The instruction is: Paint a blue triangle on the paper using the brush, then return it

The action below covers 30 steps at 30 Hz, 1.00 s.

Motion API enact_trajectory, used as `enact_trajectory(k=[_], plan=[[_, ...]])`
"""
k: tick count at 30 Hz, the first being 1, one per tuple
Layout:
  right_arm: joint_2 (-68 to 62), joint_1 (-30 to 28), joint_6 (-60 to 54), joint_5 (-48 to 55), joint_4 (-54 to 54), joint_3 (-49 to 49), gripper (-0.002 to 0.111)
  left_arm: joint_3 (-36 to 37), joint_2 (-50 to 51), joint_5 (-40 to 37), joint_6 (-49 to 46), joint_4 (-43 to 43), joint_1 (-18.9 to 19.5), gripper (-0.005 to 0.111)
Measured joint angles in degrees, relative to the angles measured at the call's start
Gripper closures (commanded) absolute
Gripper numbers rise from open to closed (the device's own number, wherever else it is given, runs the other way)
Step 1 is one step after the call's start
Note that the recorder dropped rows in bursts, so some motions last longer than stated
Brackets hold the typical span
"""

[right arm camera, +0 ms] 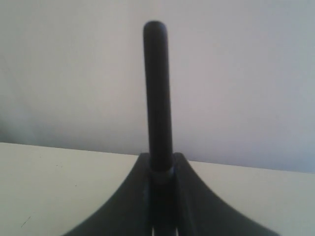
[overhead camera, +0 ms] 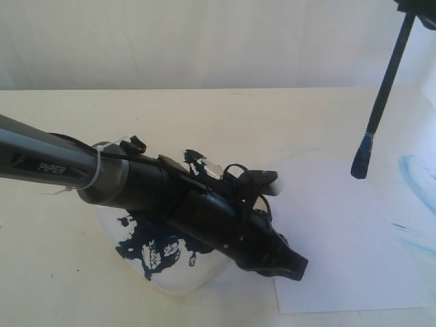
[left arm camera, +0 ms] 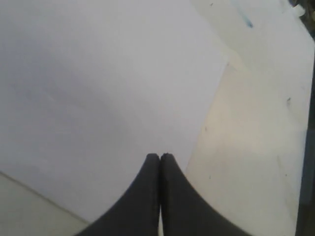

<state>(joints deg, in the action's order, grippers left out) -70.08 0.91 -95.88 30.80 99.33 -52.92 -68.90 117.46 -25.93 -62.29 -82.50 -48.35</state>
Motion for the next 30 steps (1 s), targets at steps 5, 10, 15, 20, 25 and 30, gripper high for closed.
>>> enact_trajectory(k=[5, 10, 15, 20, 25, 30], plan=[[-0.9, 0.0, -0.6, 0.1, 0.0, 0.0, 0.108, 0.0, 0.3, 0.3, 3.1, 3.1, 0.0, 0.107], [-1.3, 0.0, -0.6, 0.5, 0.0, 0.0, 0.108, 0.0, 1.1, 1.1, 3.5, 3.4, 0.0, 0.107], [-1.4, 0.0, -0.6, 0.9, 0.1, 0.0, 0.108, 0.0, 1.5, 1.3, 3.5, 3.4, 0.0, 0.107], [-1.4, 0.0, -1.0, 1.5, 0.2, 0.0, 0.108, 0.0, 1.8, 1.5, 3.5, 3.4, 0.0, 0.107], [-1.4, 0.0, -1.1, 1.8, 0.4, 0.1, 0.108, -0.3, 2.3, 1.5, 3.5, 3.6, 0.0, 0.107], [-1.4, 0.0, -1.1, 2.2, 0.4, 0.1, 0.108, -0.3, 2.3, 1.5, 3.4, 3.6, 0.0, 0.107]])
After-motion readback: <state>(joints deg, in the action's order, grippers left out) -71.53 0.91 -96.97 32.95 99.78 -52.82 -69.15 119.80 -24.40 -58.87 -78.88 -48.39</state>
